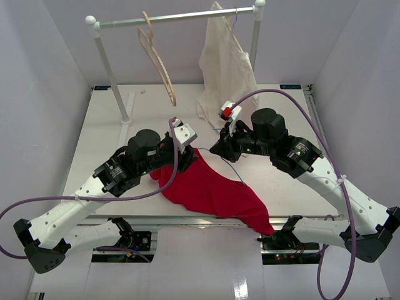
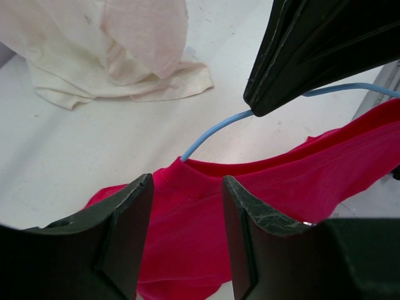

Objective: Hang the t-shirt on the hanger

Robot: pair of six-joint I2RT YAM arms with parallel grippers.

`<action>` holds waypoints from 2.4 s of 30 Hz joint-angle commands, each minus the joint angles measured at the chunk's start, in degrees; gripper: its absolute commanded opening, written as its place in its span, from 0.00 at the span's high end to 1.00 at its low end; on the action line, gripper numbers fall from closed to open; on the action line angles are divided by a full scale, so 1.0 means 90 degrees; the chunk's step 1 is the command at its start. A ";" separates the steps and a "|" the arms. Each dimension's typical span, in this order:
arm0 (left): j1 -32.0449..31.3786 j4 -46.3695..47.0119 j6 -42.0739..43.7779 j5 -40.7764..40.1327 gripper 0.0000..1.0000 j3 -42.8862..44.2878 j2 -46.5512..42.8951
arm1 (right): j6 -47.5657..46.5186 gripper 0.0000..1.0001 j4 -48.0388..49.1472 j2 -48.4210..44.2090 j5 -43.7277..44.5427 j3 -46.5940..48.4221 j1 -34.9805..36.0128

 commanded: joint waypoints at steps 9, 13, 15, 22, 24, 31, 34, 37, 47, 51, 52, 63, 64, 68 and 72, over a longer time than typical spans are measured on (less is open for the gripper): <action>-0.0014 -0.0777 -0.1206 -0.0978 0.42 0.0238 0.0346 | 0.0158 0.92 0.0340 -0.0081 0.0140 0.0361 0.0011; -0.0014 -0.0727 -0.1505 -0.1283 0.43 0.0275 0.0443 | 0.0180 0.92 0.0395 -0.0097 0.0116 0.0355 0.0005; -0.0014 -0.0657 -0.1642 -0.1279 0.43 0.0328 0.0558 | 0.0219 0.92 0.0452 -0.0106 0.0085 0.0333 0.0014; -0.0014 -0.0533 -0.2173 -0.1761 0.46 0.0382 0.0820 | 0.0272 0.92 0.0593 -0.0126 -0.0015 0.0197 0.0015; -0.0014 -0.0411 -0.2293 -0.1732 0.50 0.0347 0.0795 | 0.0263 0.92 0.0655 -0.0161 -0.0025 0.0160 0.0015; -0.0014 -0.0177 -0.2399 -0.1743 1.00 0.0290 0.0692 | 0.0272 0.92 0.0760 -0.0219 -0.0080 0.0037 0.0012; -0.0014 -0.0104 -0.2384 -0.1966 1.00 0.0155 0.0418 | 0.0247 0.92 0.0754 -0.0282 -0.0001 -0.0035 0.0012; -0.0014 -0.0148 -0.2082 -0.1964 1.00 0.0023 0.0039 | 0.0150 0.92 0.0601 -0.0308 0.0062 -0.0020 0.0005; -0.0014 -0.1492 -0.0902 -0.1760 0.48 0.0241 -0.0792 | -0.0168 0.92 -0.0403 -0.0352 -0.0164 0.0675 0.0005; -0.0013 -0.1958 -0.0987 -0.2019 0.46 0.0119 -0.1080 | -0.0167 0.92 -0.0583 -0.0326 -0.0133 0.1066 0.0005; -0.0014 -0.1985 -0.0997 -0.2076 0.45 0.0045 -0.1178 | -0.0159 0.92 -0.0638 -0.0309 -0.0172 0.1193 0.0005; -0.0014 -0.1860 -0.0849 -0.2260 0.43 -0.0451 -0.1386 | -0.0074 0.92 -0.0802 -0.0426 -0.0672 0.1614 0.0015; -0.0014 -0.1757 -0.0842 -0.2123 0.43 -0.0458 -0.1386 | -0.0061 0.92 -0.0802 -0.0420 -0.0727 0.1648 0.0015; -0.0008 -0.1226 -0.0803 -0.1970 0.43 -0.0618 -0.1438 | -0.0021 0.92 -0.0736 -0.0419 -0.0875 0.1643 0.0011; -0.0014 -0.0792 -0.0898 -0.1700 0.48 -0.0722 -0.1392 | 0.0002 0.92 -0.0613 -0.0441 -0.0866 0.1521 0.0013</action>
